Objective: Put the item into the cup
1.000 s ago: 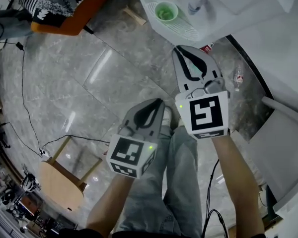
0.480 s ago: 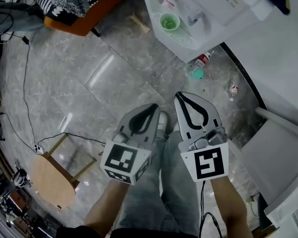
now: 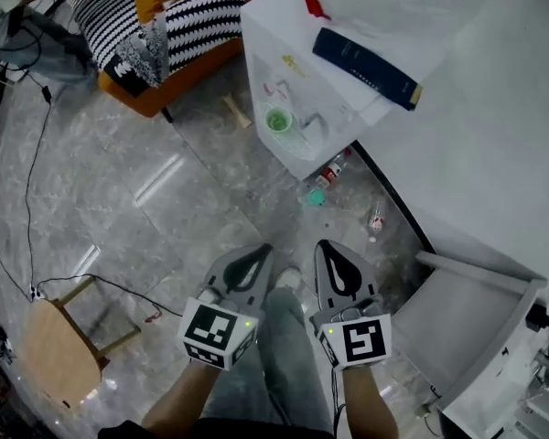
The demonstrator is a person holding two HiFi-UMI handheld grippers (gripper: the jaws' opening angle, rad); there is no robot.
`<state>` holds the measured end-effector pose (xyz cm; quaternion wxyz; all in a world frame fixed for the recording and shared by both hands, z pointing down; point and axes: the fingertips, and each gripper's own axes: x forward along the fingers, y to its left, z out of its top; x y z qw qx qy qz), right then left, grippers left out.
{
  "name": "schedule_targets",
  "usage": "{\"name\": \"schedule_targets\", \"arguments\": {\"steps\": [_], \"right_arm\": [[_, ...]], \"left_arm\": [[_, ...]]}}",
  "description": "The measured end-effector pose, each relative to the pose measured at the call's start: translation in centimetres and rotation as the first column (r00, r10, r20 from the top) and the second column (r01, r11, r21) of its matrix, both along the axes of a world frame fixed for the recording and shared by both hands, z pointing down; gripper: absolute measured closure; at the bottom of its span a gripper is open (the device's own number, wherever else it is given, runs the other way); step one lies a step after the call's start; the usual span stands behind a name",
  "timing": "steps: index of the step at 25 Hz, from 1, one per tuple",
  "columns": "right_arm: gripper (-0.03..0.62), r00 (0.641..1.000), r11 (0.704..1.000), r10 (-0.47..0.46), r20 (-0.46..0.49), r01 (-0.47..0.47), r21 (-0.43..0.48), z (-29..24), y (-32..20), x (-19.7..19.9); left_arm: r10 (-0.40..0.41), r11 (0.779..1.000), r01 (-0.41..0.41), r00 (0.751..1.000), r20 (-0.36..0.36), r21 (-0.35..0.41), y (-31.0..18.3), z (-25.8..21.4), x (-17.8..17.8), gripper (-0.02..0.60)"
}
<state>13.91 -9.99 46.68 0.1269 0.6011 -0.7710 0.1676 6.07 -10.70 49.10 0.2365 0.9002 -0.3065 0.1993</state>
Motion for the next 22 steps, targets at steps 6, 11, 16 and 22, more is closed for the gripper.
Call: {"name": "schedule_targets", "arguments": {"steps": [6, 11, 16, 22], "right_arm": [[0.583, 1.000, 0.999, 0.009, 0.015, -0.009, 0.038, -4.8, 1.4, 0.1], [0.583, 0.999, 0.997, 0.019, -0.035, -0.017, 0.076, -9.2, 2.6, 2.4], [0.585, 0.997, 0.987, 0.081, -0.007, -0.079, 0.140, -14.1, 3.5, 4.4], [0.583, 0.992, 0.979, 0.110, 0.059, -0.118, 0.168, -17.5, 4.7, 3.8]], "left_arm": [[-0.007, 1.000, 0.008, 0.999, -0.049, 0.020, 1.6, -4.5, 2.3, 0.568], [-0.074, 0.996, 0.078, 0.995, -0.069, 0.049, 1.3, -8.5, 2.4, 0.568], [-0.106, 0.987, 0.114, 0.992, -0.069, 0.114, 0.5, -12.8, 1.7, 0.568], [-0.167, 0.972, 0.177, 0.983, -0.075, 0.156, 1.2, -17.0, 0.8, 0.568]]}}
